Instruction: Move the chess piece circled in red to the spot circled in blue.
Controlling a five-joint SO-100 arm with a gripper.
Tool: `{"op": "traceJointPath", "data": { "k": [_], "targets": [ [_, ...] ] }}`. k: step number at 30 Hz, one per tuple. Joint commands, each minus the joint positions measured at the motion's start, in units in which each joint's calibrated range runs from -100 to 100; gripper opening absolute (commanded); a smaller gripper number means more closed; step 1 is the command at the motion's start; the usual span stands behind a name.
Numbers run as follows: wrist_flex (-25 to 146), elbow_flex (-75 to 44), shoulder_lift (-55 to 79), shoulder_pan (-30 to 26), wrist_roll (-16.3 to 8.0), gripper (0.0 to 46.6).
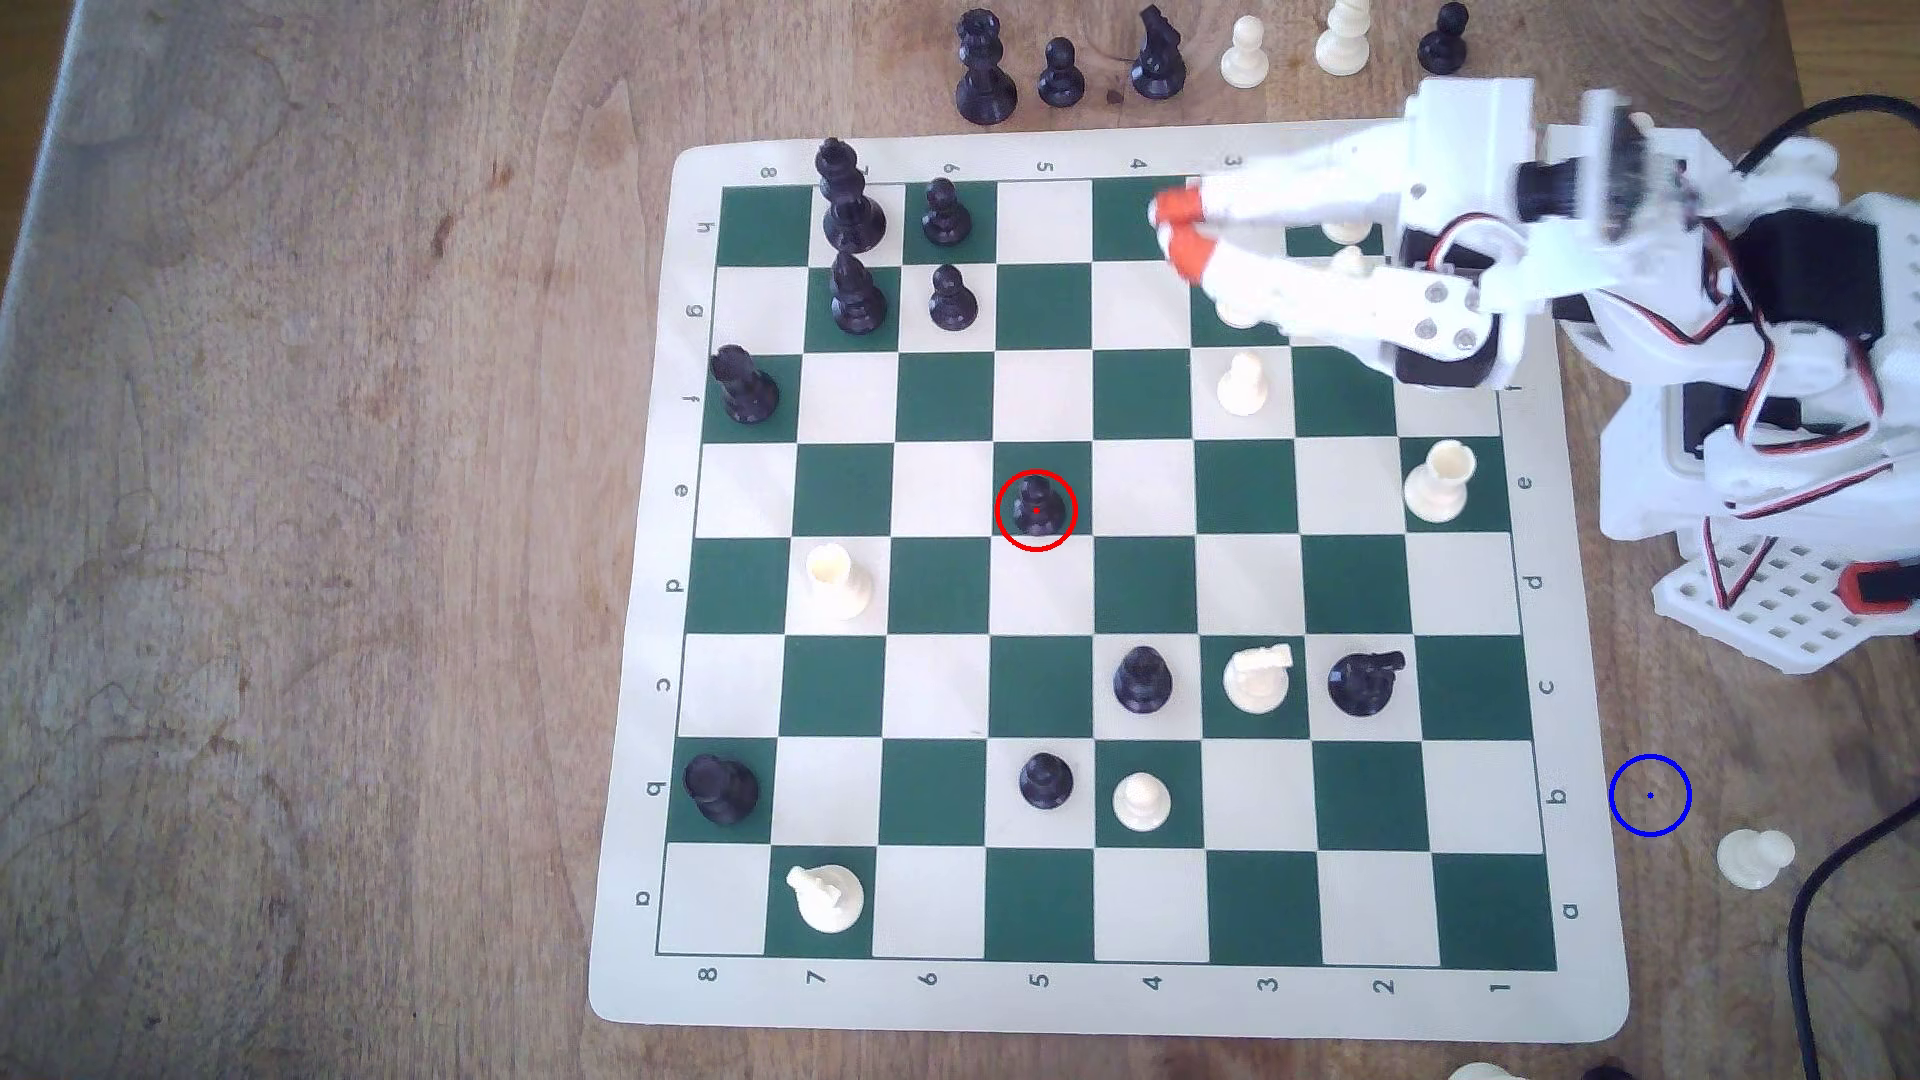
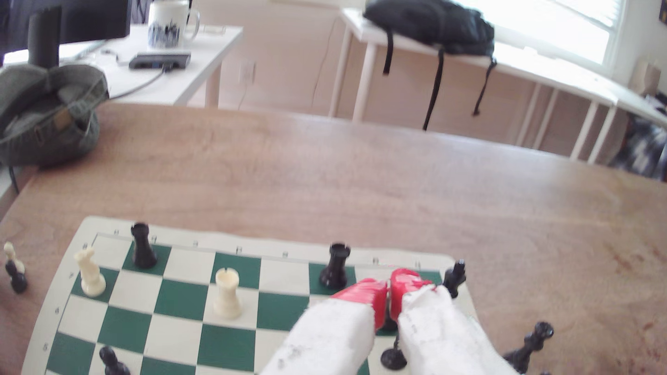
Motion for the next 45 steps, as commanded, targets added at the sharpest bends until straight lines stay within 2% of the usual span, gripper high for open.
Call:
{"op": "traceJointPath", "data": {
  "k": [1, 3, 6, 7, 8, 15, 22, 25, 31, 45],
  "targets": [
    [7.6, -14.8, 10.6, -0.1, -0.3, 1.9],
    [11.3, -20.0, 16.8, -0.5, -1.1, 5.8],
    [14.9, -23.6, 23.0, -0.4, -2.2, 5.6],
    [14.9, -24.6, 25.2, -0.2, -3.2, 6.2],
    [15.4, -27.9, 30.1, -0.2, -5.3, 7.4],
    [19.1, -37.8, 43.6, 0.1, -7.5, 7.8],
    [23.7, -48.4, 58.5, -1.5, -11.2, 7.3],
    [25.3, -53.6, 64.8, -1.3, -12.2, 8.7],
    [24.2, -56.2, 71.1, -2.4, -12.3, 13.0],
    [16.5, -56.9, 82.3, -3.4, -13.3, 13.3]
  ]
}}
